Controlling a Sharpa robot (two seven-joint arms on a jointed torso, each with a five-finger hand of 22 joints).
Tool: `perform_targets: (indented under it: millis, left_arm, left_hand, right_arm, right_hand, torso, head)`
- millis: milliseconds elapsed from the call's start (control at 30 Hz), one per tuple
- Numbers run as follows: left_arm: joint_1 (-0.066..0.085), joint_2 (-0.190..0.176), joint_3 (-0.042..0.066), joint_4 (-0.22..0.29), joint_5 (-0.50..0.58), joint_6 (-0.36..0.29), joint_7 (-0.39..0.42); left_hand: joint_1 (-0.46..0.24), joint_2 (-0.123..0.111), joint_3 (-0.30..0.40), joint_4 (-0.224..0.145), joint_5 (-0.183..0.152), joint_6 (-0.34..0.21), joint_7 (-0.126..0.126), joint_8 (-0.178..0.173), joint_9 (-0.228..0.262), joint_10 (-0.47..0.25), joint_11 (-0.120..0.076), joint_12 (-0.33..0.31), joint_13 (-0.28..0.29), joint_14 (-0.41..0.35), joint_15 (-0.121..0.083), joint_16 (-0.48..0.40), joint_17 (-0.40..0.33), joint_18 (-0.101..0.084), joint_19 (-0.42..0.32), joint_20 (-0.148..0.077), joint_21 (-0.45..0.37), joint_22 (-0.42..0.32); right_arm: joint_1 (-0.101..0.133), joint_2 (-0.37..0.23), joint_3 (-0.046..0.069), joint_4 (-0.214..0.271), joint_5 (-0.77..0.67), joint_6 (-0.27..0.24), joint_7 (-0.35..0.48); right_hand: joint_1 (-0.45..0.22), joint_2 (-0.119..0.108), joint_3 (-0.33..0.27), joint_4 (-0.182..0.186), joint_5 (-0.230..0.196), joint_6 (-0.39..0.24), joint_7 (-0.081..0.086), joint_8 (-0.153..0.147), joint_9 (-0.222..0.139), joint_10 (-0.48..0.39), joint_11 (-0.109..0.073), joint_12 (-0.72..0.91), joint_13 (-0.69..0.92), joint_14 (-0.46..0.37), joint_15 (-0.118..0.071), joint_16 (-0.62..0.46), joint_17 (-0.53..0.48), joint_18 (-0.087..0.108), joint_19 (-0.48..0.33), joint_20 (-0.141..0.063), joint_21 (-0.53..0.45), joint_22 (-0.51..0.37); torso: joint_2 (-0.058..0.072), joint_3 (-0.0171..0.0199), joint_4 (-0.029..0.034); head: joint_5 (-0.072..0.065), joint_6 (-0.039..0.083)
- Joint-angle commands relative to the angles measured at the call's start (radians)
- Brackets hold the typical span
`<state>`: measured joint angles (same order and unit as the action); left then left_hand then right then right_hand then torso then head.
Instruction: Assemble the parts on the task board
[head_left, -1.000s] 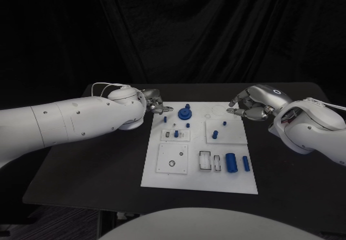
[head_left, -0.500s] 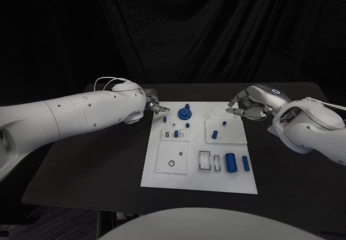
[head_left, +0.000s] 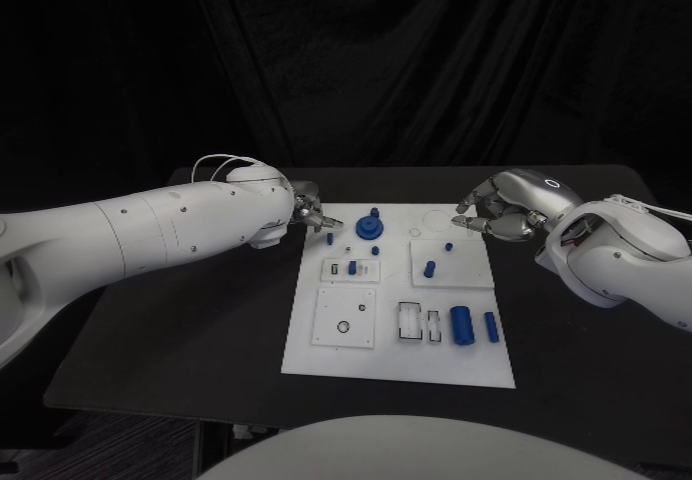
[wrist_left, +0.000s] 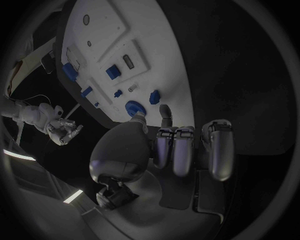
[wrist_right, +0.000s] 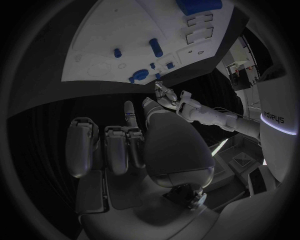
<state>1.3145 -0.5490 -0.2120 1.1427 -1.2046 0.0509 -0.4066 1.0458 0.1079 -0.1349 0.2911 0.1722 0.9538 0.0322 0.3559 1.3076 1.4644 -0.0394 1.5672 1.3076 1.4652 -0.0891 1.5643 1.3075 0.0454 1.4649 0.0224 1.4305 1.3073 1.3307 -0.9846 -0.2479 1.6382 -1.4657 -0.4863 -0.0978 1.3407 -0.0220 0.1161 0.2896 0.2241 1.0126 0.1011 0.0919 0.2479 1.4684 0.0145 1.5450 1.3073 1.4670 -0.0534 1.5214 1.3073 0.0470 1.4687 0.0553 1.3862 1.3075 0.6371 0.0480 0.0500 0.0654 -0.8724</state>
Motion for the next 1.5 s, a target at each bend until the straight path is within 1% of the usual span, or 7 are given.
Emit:
perform_targets:
  millis: [33,233,533,633,767,1300,1500]
  left_arm:
    - [-0.002,0.005,0.001,0.001,0.009,0.017,0.037]
    - [-0.007,0.009,0.001,-0.001,0.009,0.013,0.027]
    - [-0.015,0.009,0.001,-0.005,0.009,-0.002,0.004]
    - [-0.017,0.009,0.001,-0.005,0.009,-0.006,-0.001]
    - [-0.019,0.009,0.001,-0.004,0.009,-0.008,-0.004]
    - [-0.025,0.015,0.001,-0.013,0.009,0.003,0.008]
    - [-0.028,0.019,0.001,-0.017,0.009,0.010,0.010]
  left_hand:
    - [0.004,0.015,-0.008,-0.001,0.011,-0.005,0.003,-0.009,0.009,0.106,0.008,0.004,0.263,0.106,0.009,0.006,0.263,0.000,-0.001,0.009,-0.007,0.155]
    - [0.037,0.025,-0.014,-0.003,0.051,0.003,0.004,-0.035,0.005,0.106,0.010,0.004,0.263,0.106,0.012,0.006,0.263,0.002,-0.004,0.013,-0.012,0.155]
    - [0.071,0.027,-0.013,-0.006,0.079,0.009,0.004,-0.052,0.006,0.106,0.010,0.004,0.263,0.106,0.012,0.006,0.263,0.001,-0.002,0.014,-0.009,0.159]
    - [0.078,0.028,-0.013,-0.005,0.086,0.013,0.004,-0.052,0.008,0.106,0.009,0.004,0.263,0.106,0.012,0.006,0.263,0.001,-0.002,0.014,-0.010,0.159]
    - [0.082,0.028,-0.012,-0.006,0.091,0.015,0.003,-0.053,0.011,0.106,0.009,0.004,0.263,0.106,0.012,0.006,0.263,0.001,-0.001,0.014,-0.009,0.160]
    - [0.088,0.029,-0.013,-0.004,0.100,0.014,0.003,-0.055,0.016,0.106,0.009,0.004,0.263,0.106,0.011,0.006,0.263,0.002,-0.004,0.013,-0.014,0.157]
    - [0.091,0.030,-0.013,-0.003,0.104,0.009,0.005,-0.059,0.017,0.106,0.010,0.004,0.263,0.106,0.012,0.006,0.263,0.003,-0.007,0.013,-0.018,0.156]
  right_arm:
    - [-0.003,-0.001,0.001,0.003,-0.002,0.001,-0.012]
    - [-0.003,-0.003,0.001,0.006,-0.002,0.000,-0.011]
    - [-0.003,-0.005,0.001,0.008,-0.002,0.002,-0.008]
    - [-0.003,-0.005,0.001,0.008,-0.002,0.003,-0.008]
    - [-0.003,-0.005,0.001,0.008,-0.002,0.004,-0.008]
    - [-0.003,-0.004,0.001,0.007,-0.002,0.005,-0.009]
    - [-0.003,-0.002,0.001,0.006,-0.002,0.006,-0.008]
  right_hand:
    - [-0.001,0.008,0.006,-0.002,0.003,0.004,-0.001,-0.003,-0.001,0.074,0.004,-0.005,0.228,0.088,0.005,-0.005,0.193,-0.003,0.026,0.005,-0.005,0.204]
    - [0.000,0.008,0.007,-0.002,0.007,0.004,-0.001,-0.004,-0.001,0.073,0.004,-0.006,0.227,0.088,0.005,-0.005,0.193,-0.003,0.026,0.005,-0.004,0.205]
    - [0.000,0.008,0.007,-0.002,0.007,0.004,-0.001,-0.004,-0.001,0.073,0.004,-0.006,0.227,0.088,0.005,-0.005,0.193,-0.003,0.026,0.005,-0.004,0.205]
    - [0.000,0.008,0.007,-0.002,0.007,0.004,-0.001,-0.004,-0.001,0.073,0.004,-0.006,0.227,0.088,0.005,-0.005,0.193,-0.003,0.026,0.005,-0.004,0.205]
    - [0.001,0.008,0.007,-0.002,0.009,0.005,-0.001,-0.004,-0.002,0.072,0.004,-0.008,0.225,0.088,0.005,-0.006,0.192,-0.002,0.026,0.005,-0.006,0.204]
    - [0.002,0.008,0.008,-0.003,0.011,0.005,-0.001,-0.004,-0.002,0.072,0.004,-0.008,0.225,0.088,0.005,-0.006,0.192,-0.002,0.025,0.005,-0.006,0.204]
    - [0.002,0.008,0.008,-0.003,0.011,0.005,-0.001,-0.004,-0.002,0.072,0.004,-0.008,0.225,0.088,0.005,-0.006,0.192,-0.002,0.025,0.005,-0.006,0.204]
  torso:
    - [-0.001,0.0016,0.0012]
    - [-0.003,0.0026,0.0026]
    - [-0.003,0.0021,-0.0004]
    - [-0.003,0.0021,0.0009]
    - [-0.002,0.0028,0.0014]
    - [-0.001,0.0012,0.0009]
    - [-0.003,0.0025,0.0007]
  head:
    - [-0.002,0.000]
    - [-0.006,0.000]
    - [-0.005,0.000]
    - [-0.007,0.000]
    - [-0.007,0.000]
    - [-0.012,0.000]
    - [-0.012,0.000]
